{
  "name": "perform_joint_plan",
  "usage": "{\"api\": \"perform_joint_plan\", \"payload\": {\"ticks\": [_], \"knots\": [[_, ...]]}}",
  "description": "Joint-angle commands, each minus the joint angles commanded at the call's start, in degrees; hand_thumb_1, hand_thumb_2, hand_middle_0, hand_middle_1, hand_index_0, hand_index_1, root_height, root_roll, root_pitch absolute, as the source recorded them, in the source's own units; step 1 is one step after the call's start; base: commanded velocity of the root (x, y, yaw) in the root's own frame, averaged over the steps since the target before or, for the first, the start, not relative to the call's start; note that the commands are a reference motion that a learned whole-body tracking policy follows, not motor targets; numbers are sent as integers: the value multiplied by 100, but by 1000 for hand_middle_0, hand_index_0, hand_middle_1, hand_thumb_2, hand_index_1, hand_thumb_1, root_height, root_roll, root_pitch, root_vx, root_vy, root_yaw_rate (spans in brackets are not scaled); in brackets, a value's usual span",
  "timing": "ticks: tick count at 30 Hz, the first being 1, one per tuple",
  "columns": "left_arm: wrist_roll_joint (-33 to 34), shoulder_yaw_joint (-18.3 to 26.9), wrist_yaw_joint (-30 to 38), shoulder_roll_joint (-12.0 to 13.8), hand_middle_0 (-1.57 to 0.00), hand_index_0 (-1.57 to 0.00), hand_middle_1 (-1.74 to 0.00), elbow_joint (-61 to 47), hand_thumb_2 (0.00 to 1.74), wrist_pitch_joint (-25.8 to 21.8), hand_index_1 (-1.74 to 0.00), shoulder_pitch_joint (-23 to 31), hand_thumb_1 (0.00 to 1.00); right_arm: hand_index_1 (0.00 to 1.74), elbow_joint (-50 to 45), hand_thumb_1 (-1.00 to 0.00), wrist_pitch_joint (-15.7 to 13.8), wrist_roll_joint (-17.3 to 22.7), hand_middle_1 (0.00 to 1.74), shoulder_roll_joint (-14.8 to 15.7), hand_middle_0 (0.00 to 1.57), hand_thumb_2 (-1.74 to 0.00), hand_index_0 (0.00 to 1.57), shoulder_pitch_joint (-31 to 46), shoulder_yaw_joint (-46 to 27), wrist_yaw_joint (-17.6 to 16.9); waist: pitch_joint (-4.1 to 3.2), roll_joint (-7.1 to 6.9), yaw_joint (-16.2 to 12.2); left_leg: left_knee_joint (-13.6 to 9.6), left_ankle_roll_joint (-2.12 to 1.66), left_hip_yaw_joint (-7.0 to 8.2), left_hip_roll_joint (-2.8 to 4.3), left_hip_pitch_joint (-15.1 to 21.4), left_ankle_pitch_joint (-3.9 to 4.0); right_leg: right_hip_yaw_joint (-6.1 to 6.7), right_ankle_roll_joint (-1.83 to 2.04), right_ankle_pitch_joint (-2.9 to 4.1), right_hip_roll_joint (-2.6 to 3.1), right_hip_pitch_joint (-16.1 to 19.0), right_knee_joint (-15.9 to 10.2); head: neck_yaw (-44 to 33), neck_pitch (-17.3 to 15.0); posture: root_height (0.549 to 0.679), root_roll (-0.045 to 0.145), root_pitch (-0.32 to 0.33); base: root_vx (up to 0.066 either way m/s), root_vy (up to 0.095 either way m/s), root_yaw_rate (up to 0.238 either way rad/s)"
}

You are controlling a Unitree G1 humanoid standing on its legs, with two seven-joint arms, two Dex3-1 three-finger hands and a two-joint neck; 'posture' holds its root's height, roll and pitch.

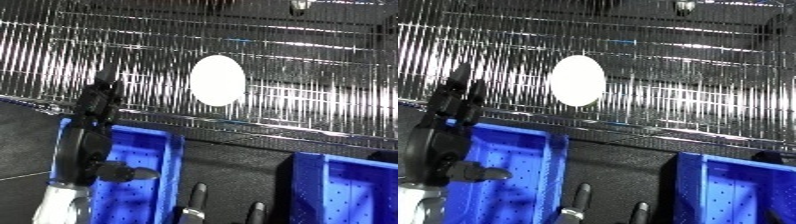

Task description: Pick up the object and place it into the box

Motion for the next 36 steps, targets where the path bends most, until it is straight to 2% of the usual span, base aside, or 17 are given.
{"api": "perform_joint_plan", "payload": {"ticks": [13, 24, 30, 36], "knots": [[202, -158, 265, -210, 0, 0, 0, 826, 0, -36, 0, -648, 0, 0, -206, 0, 61, -95, 0, 72, 0, 0, 0, -216, 197, -20, 0, -118, -206, 124, 2, 49, 102, -122, -31, 103, 43, 36, 71, -182, 101, -375, 378, 622, 3, 31, -9, 17, -80], [202, -295, 295, -326, 0, 0, 0, 1499, 0, 58, 0, -1242, 0, 0, -421, 0, 110, -115, 0, 132, 0, 0, 0, -371, 353, -75, 0, -228, -394, 186, -7, 73, 198, -274, -42, 175, 84, 90, 158, -369, 137, -530, 799, 619, -6, 46, -4, 8, -70], [200, -360, 263, -389, 0, 0, 0, 1841, 0, 105, 0, -1531, 0, 0, -523, 0, 115, -77, 0, 151, 0, 0, 0, -401, 411, -69, 0, -307, -488, 227, -4, 72, 250, -357, -66, 197, 107, 121, 200, -455, 144, -631, 973, 618, -12, 55, 12, -9, -59], [259, -445, 258, -434, 0, 0, 0, 2092, 0, 166, 0, -1811, 0, 0, -696, 0, 96, -9, 0, 183, 0, 0, 0, -381, 497, -134, 0, -382, -582, 297, -2, 73, 268, -461, -106, 214, 133, 148, 242, -539, 140, -737, 1065, 618, -15, 68, 27, -20, -62]]}}
